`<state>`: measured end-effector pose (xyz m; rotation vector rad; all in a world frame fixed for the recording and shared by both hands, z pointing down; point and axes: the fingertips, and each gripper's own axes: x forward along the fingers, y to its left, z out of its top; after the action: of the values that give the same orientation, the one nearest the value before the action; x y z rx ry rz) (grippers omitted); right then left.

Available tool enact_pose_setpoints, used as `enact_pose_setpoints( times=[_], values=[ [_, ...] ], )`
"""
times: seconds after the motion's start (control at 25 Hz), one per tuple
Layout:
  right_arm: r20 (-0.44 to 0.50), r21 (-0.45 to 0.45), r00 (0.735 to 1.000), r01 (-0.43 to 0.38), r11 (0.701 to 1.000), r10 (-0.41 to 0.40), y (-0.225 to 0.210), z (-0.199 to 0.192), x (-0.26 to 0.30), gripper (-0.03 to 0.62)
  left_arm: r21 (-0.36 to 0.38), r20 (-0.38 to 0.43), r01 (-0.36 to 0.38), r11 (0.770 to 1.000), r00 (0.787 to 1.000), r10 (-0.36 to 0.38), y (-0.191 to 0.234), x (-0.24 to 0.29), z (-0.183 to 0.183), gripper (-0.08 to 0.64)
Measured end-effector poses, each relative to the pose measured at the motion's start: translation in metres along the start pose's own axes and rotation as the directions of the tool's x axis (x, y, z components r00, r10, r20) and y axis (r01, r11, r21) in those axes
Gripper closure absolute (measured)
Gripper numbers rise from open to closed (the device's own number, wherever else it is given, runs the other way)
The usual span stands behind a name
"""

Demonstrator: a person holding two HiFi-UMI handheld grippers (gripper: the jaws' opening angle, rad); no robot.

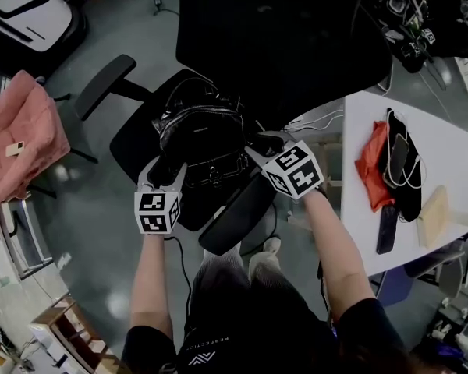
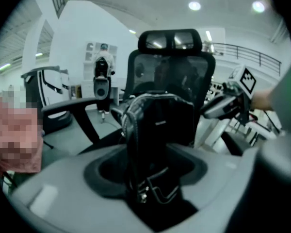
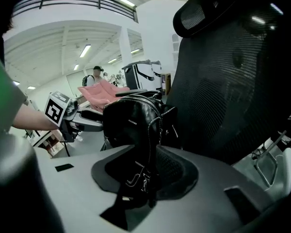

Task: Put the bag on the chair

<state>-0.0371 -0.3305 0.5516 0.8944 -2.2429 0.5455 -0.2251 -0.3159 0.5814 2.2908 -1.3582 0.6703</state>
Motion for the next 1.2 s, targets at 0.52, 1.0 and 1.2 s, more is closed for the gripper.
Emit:
enact_pose_setpoints(
  times=[0.52, 1.0, 1.2],
  values=[
    [0.083, -0.001, 0.996, 0.011, 1.0, -0.011, 0.026, 0.005, -0.053, 0.474, -0.026, 0.07, -0.055, 0.998, 0.996, 0.057, -0.028, -0.061, 0.021, 0.33],
    [0.143, 0.043, 0.99, 0.004, 0.999, -0.01, 0.046, 0.009, -0.083, 0.516, -0.094, 0.117, -0.032, 0.995, 0.992, 0.043, -0.054, -0.097, 0.043, 0.434],
    [0.177, 0.06, 0.984, 0.008, 0.998, -0.019, 0.055, 0.011, -0.092, 0.563, -0.081, 0.146, -0.041, 0.996, 0.988, 0.052, -0.064, -0.109, 0.051, 0.497]
  ],
)
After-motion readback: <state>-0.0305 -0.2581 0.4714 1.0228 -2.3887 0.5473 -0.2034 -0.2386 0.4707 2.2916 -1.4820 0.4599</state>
